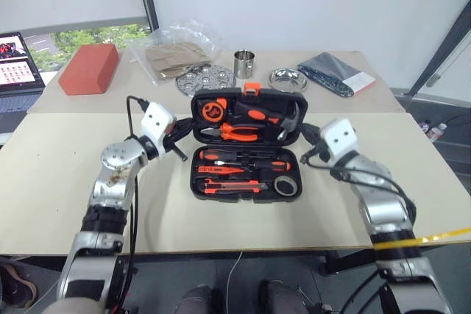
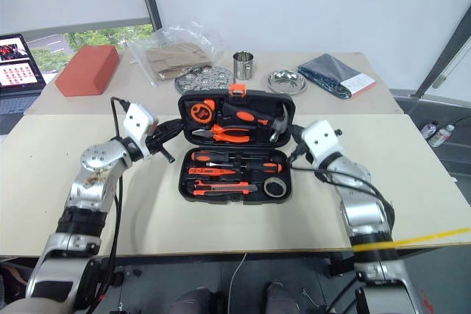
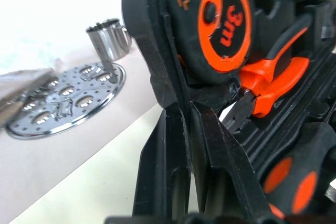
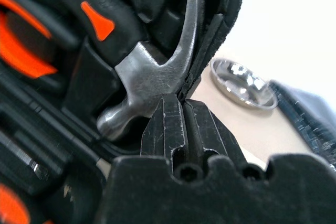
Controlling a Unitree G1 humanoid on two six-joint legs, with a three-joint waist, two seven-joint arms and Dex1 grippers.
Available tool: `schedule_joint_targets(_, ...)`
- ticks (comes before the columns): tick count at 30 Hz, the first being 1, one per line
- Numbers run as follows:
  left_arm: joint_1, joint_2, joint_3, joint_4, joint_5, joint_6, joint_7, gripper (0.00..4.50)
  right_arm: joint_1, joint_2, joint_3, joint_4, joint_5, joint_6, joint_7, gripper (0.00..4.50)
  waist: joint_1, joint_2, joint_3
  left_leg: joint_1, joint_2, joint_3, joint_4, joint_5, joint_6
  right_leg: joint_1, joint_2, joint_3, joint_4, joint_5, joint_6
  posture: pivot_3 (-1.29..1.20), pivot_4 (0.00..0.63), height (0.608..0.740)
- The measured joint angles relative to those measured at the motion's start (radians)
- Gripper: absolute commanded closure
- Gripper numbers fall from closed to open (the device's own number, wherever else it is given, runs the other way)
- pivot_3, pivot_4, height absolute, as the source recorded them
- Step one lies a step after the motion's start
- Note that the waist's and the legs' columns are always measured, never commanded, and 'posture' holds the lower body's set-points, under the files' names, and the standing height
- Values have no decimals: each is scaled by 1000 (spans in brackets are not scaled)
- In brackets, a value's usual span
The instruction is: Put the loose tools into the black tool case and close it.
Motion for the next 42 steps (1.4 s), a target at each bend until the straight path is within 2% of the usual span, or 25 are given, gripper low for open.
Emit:
schedule_joint_targets(1,32,0,4,-40,-11,27,7,3623,32,-11,0,-27,-1,-10,8,3805,0,0,0,2,0,0,0,0,0,1,-1,2,-2,-1,0,0,150,734)
schedule_joint_targets(2,72,6,11,-89,-28,62,10,3176,72,-30,-3,-63,6,-8,28,3641,0,0,0,3,1,0,0,0,0,1,-2,3,-1,-1,1,0,150,734)
schedule_joint_targets(3,105,18,19,-137,-44,102,10,2765,114,-51,-7,-102,16,-1,49,3272,1,0,0,2,1,0,0,-1,-2,0,-3,3,0,-1,0,0,150,734)
schedule_joint_targets(7,251,165,142,-338,-202,381,-18,1125,296,-189,-120,-305,127,102,163,1824,0,0,1,2,3,-2,2,-1,-3,-2,-4,4,4,0,-1,0,150,734)
schedule_joint_targets(9,321,296,222,-402,-310,522,-99,462,400,-274,-206,-430,235,198,249,1215,3,0,0,4,5,-2,1,-3,-6,0,-6,3,3,-3,0,0,150,734)
schedule_joint_targets(10,346,339,247,-404,-335,558,-133,41,447,-304,-231,-470,274,230,284,1181,5,0,0,5,5,-2,1,-4,-8,1,-7,2,3,-6,0,0,150,734)
schedule_joint_targets(11,366,393,261,-378,-351,590,-187,41,539,-344,-258,-527,338,281,349,1181,9,0,0,6,6,-3,1,-4,-9,2,-7,2,3,-7,0,0,150,734)
schedule_joint_targets(13,336,440,243,-274,-331,578,-241,41,648,-387,-252,-588,411,339,443,1181,26,0,0,6,6,-4,1,-4,-10,2,-3,0,3,-8,-1,0,150,734)
schedule_joint_targets(14,280,441,208,-198,-294,544,-249,2,669,-398,-232,-606,423,359,473,1455,33,0,0,6,5,-4,1,-4,-11,2,-3,0,3,-8,-1,0,150,734)
schedule_joint_targets(17,89,384,85,-6,-176,422,-242,821,630,-404,-156,-621,413,394,483,2383,55,-1,0,4,4,-4,4,-7,-4,1,-3,1,0,-3,-4,0,150,734)
schedule_joint_targets(20,-155,246,-55,258,-35,243,-218,2034,498,-370,-30,-601,367,419,459,3453,65,-4,-2,-3,4,-5,11,-4,-6,-1,-2,0,0,2,-2,0,150,734)
schedule_joint_targets(21,-216,203,-89,336,2,187,-211,2275,464,-355,5,-587,351,421,453,3662,64,-5,-2,-6,4,-4,12,-3,-8,-3,-2,0,0,3,-4,0,150,734)
schedule_joint_targets(23,-335,125,-145,514,71,76,-190,3182,402,-336,72,-548,312,422,449,4475,61,-5,-2,-10,2,-4,14,2,4,-5,-1,0,1,5,-7,0,150,734)
schedule_joint_targets(26,-460,49,-186,714,143,-52,-149,4279,337,-321,140,-508,266,421,452,4500,50,-6,-1,-14,0,-3,14,0,7,-8,-1,0,2,4,-4,0,150,734)
schedule_joint_targets(27,-479,38,-191,748,156,-79,-138,4476,329,-320,148,-501,257,421,453,4500,48,-6,-1,-14,0,-3,12,0,7,-7,0,0,2,4,-4,0,150,734)
schedule_joint_targets(29,-565,-21,-214,886,213,-160,-96,4476,274,-320,194,-467,227,424,467,4500,41,-7,-1,-16,-1,-3,12,0,8,-7,0,-4,0,3,-1,0,150,734)
schedule_joint_targets(33,-601,-84,-250,981,272,-272,-153,4476,222,-320,214,-449,201,439,469,4500,36,-7,-1,-17,-1,-3,12,-1,9,-6,0,-5,-2,2,1,0,150,734)
schedule_joint_targets(35,-604,-74,-259,1000,286,-308,-238,4476,216,-320,211,-411,180,439,450,4500,30,-7,-1,-17,-1,-4,12,-1,8,-6,-1,-5,-5,1,1,0,150,734)
schedule_joint_targets(38,-593,-53,-276,996,288,-332,-462,4476,210,-321,186,-353,151,435,416,4500,30,-7,-1,-17,-1,-4,14,-1,8,-5,-2,-5,-8,2,1,0,150,734)
schedule_joint_targets(42,-540,-34,-281,943,269,-327,-709,4476,237,-341,97,-319,143,437,389,4500,31,-7,-1,-16,-1,-5,16,-1,9,-4,-4,-5,-7,3,1,0,150,734)
